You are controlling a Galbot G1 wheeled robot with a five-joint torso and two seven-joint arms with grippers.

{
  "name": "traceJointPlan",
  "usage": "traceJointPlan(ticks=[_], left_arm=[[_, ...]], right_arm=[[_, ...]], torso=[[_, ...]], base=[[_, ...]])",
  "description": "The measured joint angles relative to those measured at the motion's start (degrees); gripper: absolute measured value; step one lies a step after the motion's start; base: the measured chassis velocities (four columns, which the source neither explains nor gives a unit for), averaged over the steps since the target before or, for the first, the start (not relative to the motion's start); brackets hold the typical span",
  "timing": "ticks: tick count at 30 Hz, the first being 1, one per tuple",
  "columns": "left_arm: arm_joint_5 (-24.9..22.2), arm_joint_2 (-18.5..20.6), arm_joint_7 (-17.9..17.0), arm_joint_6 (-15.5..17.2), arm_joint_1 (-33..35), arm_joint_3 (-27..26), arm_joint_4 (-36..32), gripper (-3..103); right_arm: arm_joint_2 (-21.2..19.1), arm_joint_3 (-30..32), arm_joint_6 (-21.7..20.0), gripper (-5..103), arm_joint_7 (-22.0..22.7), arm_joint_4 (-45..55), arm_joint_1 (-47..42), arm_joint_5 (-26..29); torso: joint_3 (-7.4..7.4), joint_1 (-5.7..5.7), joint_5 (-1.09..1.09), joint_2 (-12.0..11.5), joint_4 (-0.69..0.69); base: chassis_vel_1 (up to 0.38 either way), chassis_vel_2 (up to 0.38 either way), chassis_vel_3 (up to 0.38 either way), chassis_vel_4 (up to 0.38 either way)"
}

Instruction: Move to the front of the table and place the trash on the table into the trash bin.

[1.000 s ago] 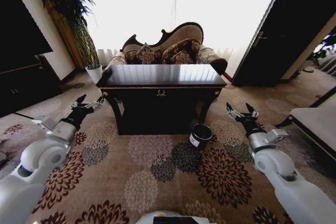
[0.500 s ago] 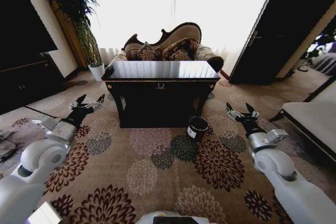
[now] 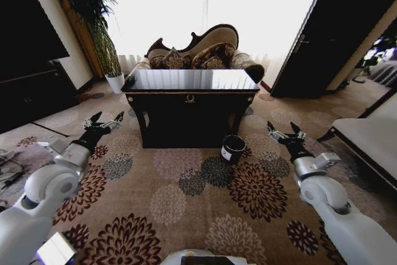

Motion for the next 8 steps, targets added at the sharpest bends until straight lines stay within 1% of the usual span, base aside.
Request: traceJointPlan(ticks=[8], left_arm=[[0.00,0.00,0.00,0.00,0.00,0.00,0.00,100]], right_arm=[[0.00,0.00,0.00,100,0.00,0.00,0.00,0.00]], torso=[[0.02,0.04,-0.01,-0.01,0.00]], base=[[0.000,0.000,0.000,0.000]])
